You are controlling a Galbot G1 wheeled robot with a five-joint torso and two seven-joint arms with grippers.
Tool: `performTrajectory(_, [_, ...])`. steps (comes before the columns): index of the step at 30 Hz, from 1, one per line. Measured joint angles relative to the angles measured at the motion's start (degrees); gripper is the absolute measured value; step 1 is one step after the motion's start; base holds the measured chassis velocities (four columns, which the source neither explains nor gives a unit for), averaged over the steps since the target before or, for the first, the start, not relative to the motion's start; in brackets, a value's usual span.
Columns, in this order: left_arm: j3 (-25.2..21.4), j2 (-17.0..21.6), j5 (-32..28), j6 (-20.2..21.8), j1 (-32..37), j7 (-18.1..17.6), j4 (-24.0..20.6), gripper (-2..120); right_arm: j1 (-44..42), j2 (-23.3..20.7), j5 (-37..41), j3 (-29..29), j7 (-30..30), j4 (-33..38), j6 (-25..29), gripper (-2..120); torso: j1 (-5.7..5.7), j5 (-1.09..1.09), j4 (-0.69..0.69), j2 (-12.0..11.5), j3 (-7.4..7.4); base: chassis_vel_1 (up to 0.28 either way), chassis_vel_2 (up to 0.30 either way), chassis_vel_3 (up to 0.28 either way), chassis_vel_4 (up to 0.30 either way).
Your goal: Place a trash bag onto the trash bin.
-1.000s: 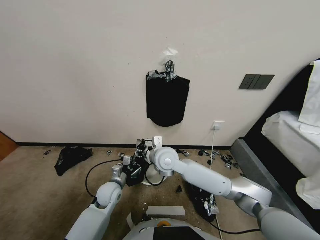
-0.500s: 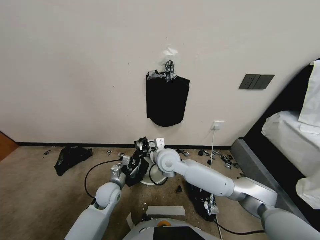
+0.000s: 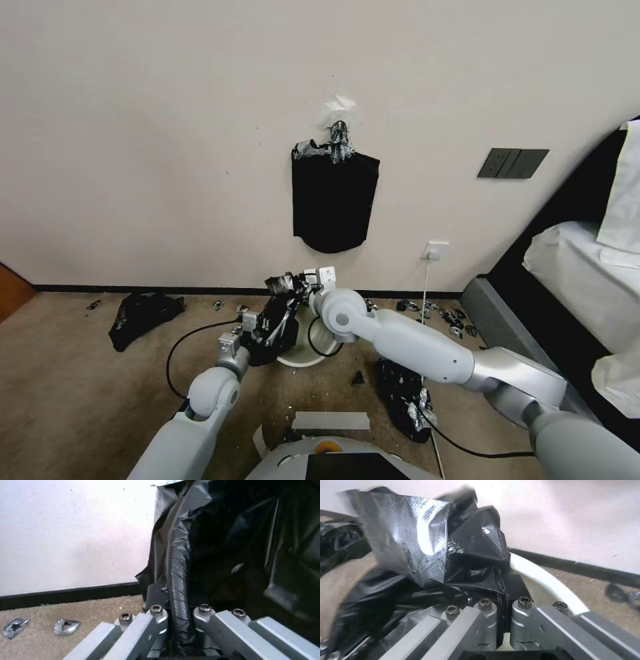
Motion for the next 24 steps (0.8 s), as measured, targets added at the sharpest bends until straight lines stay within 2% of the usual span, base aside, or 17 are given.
performTrajectory(9, [-0.64,-0.02,-0.06,-0.66,0.06,0.49,0.69,2,0.46,-1.89,0.76,1.52,-0.82,0.59,-0.29,0,0.00,0.00,-0.01,0.00,0.00,0.000,0.000,0.000,0.000])
performTrajectory(19, [-0.30,-0.48,0.23,-0.05,-0.16,0.03,2.32,2,-0.53,-1.94,2.58,2.18,-0.80,3.00,-1.18,0,0.00,-0.01,-0.01,0.00,0.00,0.000,0.000,0.000,0.000])
performTrajectory(20, [-0.32,-0.48,0.24,-0.06,-0.14,-0.06,2.36,2,-0.46,-1.95,2.78,2.22,-0.80,3.13,-1.24,0,0.00,0.00,0.03,0.00,0.00,0.000,0.000,0.000,0.000])
performTrajectory(24, [-0.35,-0.46,0.10,-0.23,0.05,-0.06,2.39,2,-0.04,-1.76,3.17,2.54,-0.87,2.81,-1.30,0,0.00,-0.01,-0.01,0.00,0.00,0.000,0.000,0.000,0.000])
